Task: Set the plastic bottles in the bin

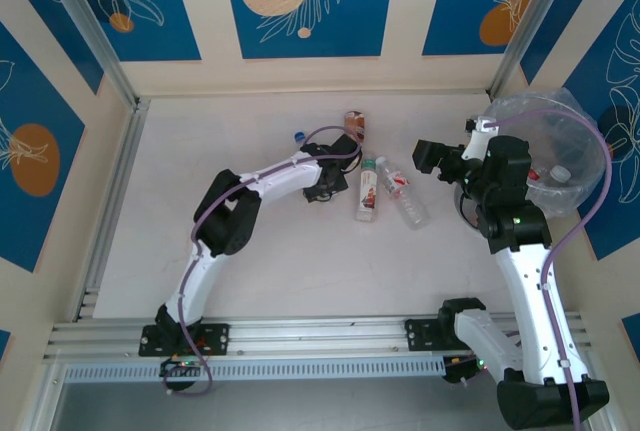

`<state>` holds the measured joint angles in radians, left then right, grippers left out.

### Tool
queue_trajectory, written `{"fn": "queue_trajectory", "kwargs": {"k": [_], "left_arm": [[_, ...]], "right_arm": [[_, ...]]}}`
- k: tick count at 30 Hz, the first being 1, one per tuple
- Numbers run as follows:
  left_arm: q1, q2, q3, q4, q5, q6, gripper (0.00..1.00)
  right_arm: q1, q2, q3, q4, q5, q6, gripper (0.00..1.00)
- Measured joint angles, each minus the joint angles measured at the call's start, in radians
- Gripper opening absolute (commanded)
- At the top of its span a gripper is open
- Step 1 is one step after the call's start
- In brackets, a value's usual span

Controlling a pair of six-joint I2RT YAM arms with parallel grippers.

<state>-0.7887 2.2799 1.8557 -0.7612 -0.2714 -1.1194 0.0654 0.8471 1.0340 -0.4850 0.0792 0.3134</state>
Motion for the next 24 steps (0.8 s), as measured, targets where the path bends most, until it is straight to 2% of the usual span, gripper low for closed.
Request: {"fn": "queue_trajectory", "kwargs": {"k": [6, 15, 24], "left_arm": [[0.000, -0.013, -0.026, 0.037, 0.000, 0.084, 0.56], [0.000, -0.118, -0.217, 0.183, 0.001, 0.231, 0.55], [0.011, -0.248, -0.447, 0.370, 0.051, 0.350, 0.54]], "right_arm": [[0.000, 0.000, 0.000, -0.002, -0.001, 0.001, 0.99], [0.026, 0.000, -0.011, 0.026, -0.087, 0.019, 0.99], [0.113, 0.045, -0.037, 0.078, -0.154, 0.079, 0.99]]}}
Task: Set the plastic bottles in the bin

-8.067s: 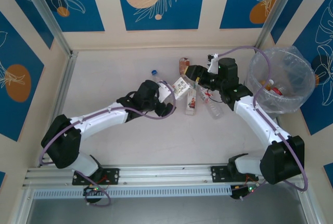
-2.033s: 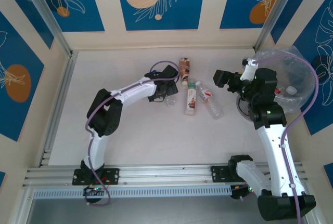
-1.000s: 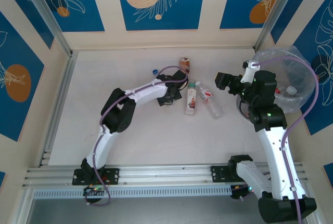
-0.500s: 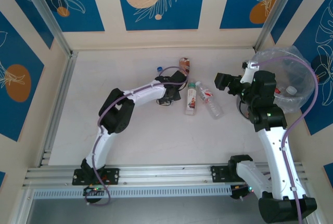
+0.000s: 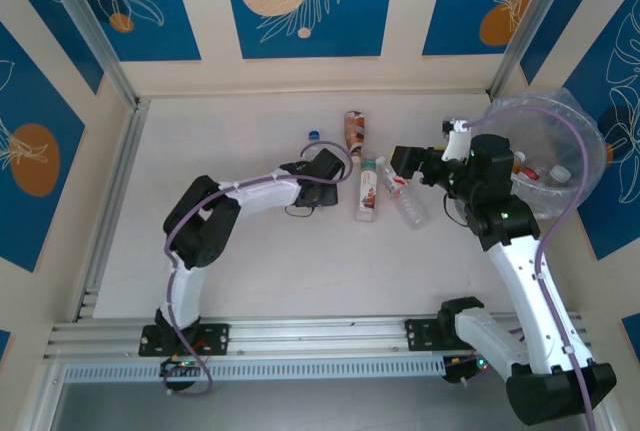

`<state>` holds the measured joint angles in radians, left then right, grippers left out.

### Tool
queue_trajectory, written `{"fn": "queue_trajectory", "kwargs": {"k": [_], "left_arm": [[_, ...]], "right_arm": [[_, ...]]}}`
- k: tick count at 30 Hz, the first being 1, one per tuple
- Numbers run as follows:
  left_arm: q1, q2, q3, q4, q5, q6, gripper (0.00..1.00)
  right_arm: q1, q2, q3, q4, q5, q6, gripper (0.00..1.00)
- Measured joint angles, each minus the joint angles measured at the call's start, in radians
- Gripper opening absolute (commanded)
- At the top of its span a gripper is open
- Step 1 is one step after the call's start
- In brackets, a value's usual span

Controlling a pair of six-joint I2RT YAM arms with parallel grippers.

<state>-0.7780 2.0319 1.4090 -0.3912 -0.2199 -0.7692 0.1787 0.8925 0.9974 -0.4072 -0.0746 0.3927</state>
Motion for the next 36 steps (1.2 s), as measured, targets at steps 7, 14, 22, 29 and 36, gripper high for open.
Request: {"fn": "queue_trajectory", "kwargs": {"k": [7, 14, 22, 29, 36], "left_arm": [[0.045, -0.093, -0.166, 0.158, 0.148, 0.093, 0.54], [0.126, -0.203, -0.320, 0.306, 0.394, 0.153, 0.53], [0.166, -0.260, -0.351, 0.452, 0.649, 0.147, 0.54], [0.166, -0.296, -0.351, 0.526, 0.808, 0.135, 0.54], [0.166, -0.322, -0.361, 0.642, 0.921, 0.089, 0.54]], "right_arm": [[0.090, 0.083, -0.027, 0.093, -0.013, 0.085, 0.99], [0.162, 0.179, -0.032, 0.149, -0.013, 0.149, 0.99], [0.168, 0.252, -0.031, 0.215, -0.092, 0.248, 0.99], [0.142, 0.302, -0.029, 0.268, -0.197, 0.338, 0.99], [0.125, 0.355, -0.004, 0.279, -0.203, 0.401, 0.99]]}}
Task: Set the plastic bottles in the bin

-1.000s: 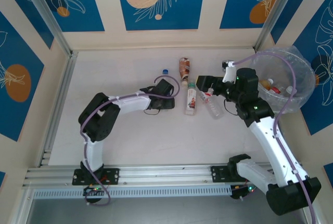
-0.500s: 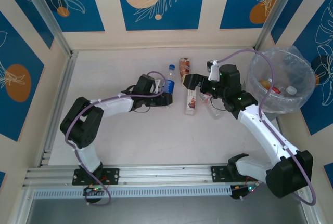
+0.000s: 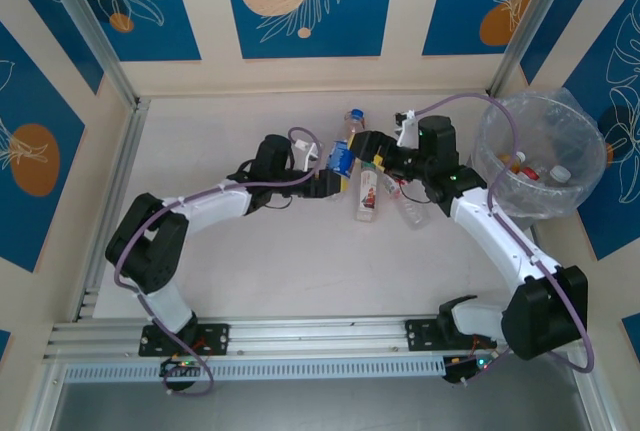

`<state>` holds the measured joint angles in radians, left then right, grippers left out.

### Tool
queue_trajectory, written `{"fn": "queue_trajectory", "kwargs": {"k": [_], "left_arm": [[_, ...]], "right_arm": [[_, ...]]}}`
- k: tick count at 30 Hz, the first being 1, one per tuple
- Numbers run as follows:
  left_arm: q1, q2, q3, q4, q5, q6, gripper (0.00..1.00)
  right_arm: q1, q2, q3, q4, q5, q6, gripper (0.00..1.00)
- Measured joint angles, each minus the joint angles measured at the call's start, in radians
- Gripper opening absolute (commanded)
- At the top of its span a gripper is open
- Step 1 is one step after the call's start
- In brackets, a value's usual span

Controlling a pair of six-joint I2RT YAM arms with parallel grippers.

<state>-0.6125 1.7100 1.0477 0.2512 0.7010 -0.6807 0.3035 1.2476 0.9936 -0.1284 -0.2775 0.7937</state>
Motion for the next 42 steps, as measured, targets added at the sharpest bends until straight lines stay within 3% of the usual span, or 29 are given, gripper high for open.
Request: {"fn": "queue_trajectory", "kwargs": {"k": [9, 20, 31, 42], "left_arm": [[-0.001, -0.014, -0.001, 0.064, 0.116, -0.025, 0.54], [-0.013, -0.014, -0.001, 0.082, 0.145, -0.024, 0.54], [-0.031, -0.014, 0.000, 0.077, 0.144, -0.017, 0.54], [-0.032, -0.014, 0.011, 0.077, 0.145, -0.015, 0.60]], "right_arm": [[-0.092, 0.116, 0.040, 0.044, -0.086, 0.014, 0.99], [-0.094, 0.262, 0.133, 0.155, -0.202, -0.018, 0.99], [-0.092, 0.294, 0.133, 0.156, -0.200, -0.048, 0.72], [-0.093, 0.259, 0.132, 0.122, -0.178, -0.077, 0.59]]}}
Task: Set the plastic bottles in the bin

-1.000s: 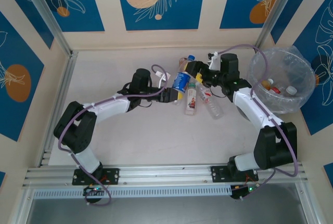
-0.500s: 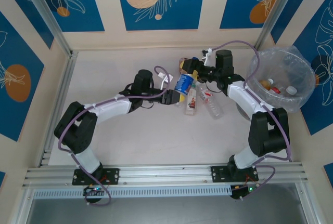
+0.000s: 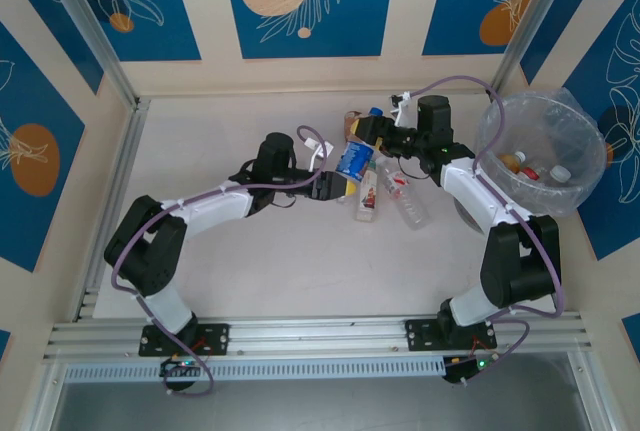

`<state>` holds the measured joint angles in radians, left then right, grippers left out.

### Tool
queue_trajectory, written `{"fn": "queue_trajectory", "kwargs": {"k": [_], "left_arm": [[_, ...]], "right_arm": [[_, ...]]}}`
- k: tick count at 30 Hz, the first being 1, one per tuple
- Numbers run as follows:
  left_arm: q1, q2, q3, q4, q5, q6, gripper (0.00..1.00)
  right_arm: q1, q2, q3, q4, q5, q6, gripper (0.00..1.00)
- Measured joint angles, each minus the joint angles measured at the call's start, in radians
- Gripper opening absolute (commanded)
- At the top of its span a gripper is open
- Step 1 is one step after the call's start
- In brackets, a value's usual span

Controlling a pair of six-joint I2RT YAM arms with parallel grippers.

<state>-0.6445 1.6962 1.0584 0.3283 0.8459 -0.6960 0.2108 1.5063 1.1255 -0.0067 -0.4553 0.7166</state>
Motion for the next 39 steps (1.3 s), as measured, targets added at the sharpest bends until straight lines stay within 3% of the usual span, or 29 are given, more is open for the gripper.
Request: {"fn": "queue_trajectory", "kwargs": {"k": [2, 7, 8, 26, 39], "left_arm": [[0.000, 0.000, 0.000, -0.002, 0.000, 0.003, 0.66], [-0.001, 0.000, 0.003, -0.017, -0.008, 0.032, 0.98], [-0.001, 0.000, 0.003, -0.023, -0.010, 0.035, 1.00], [-0.001, -0.048, 0.002, -0.060, -0.021, 0.091, 1.00], [0.000, -0.245, -0.031, -0.138, -0.205, 0.195, 1.00]], "right_arm": [[0.000, -0.003, 0.000, -0.003, 0.003, 0.000, 0.59], [0.000, -0.009, 0.000, -0.008, 0.003, -0.003, 0.58], [0.000, -0.010, 0.000, -0.009, 0.003, -0.003, 0.58], [-0.002, -0.050, -0.015, -0.011, 0.011, -0.007, 0.53], [-0.010, -0.185, -0.016, -0.127, 0.095, -0.110, 0.53]]}}
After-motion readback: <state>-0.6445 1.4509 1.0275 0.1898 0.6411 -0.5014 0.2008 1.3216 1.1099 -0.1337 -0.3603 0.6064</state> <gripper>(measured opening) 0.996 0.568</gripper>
